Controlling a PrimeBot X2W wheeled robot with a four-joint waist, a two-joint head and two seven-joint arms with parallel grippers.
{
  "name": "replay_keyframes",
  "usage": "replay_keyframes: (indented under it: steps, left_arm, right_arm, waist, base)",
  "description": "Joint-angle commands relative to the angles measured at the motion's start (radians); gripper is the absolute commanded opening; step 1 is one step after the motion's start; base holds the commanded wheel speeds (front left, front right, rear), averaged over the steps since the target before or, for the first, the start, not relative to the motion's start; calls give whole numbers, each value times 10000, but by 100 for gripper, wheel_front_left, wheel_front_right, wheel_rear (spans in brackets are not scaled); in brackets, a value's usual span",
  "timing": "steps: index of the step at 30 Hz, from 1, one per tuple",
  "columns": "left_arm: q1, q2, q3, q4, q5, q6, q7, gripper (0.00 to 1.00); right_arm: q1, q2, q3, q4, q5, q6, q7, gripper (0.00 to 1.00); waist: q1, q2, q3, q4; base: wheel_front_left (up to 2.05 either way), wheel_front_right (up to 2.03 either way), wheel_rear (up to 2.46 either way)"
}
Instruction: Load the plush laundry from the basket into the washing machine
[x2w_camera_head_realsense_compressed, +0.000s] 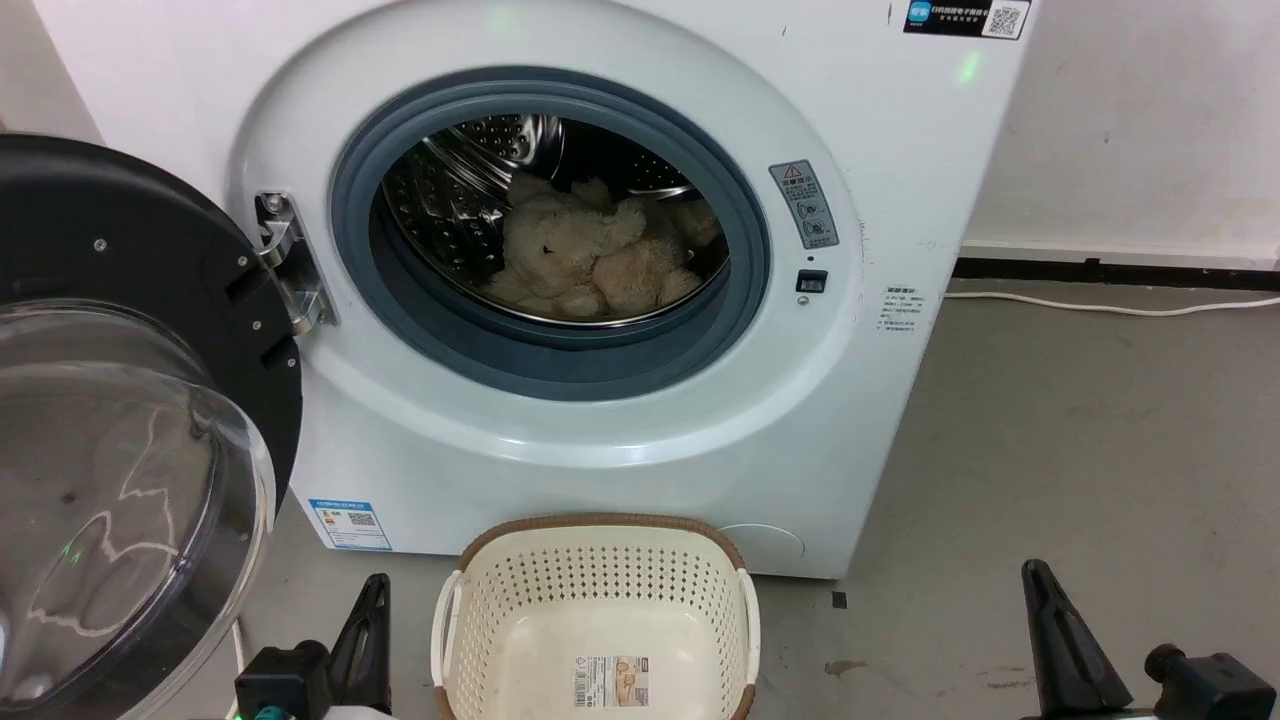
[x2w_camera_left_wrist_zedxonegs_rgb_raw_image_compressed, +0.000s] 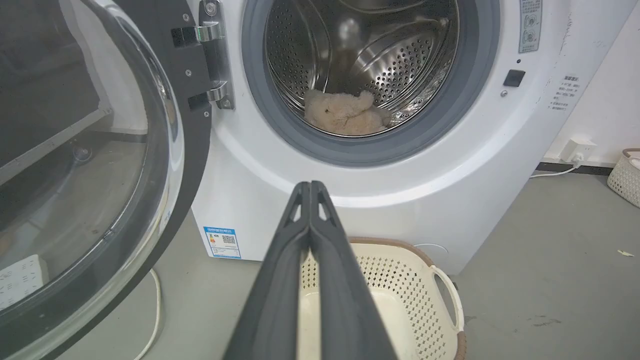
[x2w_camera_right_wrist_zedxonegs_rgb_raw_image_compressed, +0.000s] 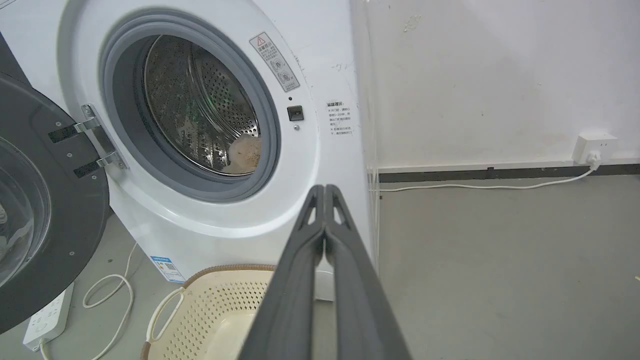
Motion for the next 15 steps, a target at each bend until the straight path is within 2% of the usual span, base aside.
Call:
replay_keyframes:
  steps: [1, 15]
  left_arm:
    - [-107, -82, 72, -107, 130, -27, 85, 0]
    - [-176, -217, 202, -312, 407, -89, 350, 0]
  right_arm:
    - [-159, -1, 12, -40, -130, 2, 79, 0]
    - [-325, -2, 25, -68, -399, 2, 346, 0]
  waist:
    - [-1, 0, 8, -1]
    - [-1, 0, 60, -7]
  base:
    - [0, 0, 0]
    - [0, 0, 0]
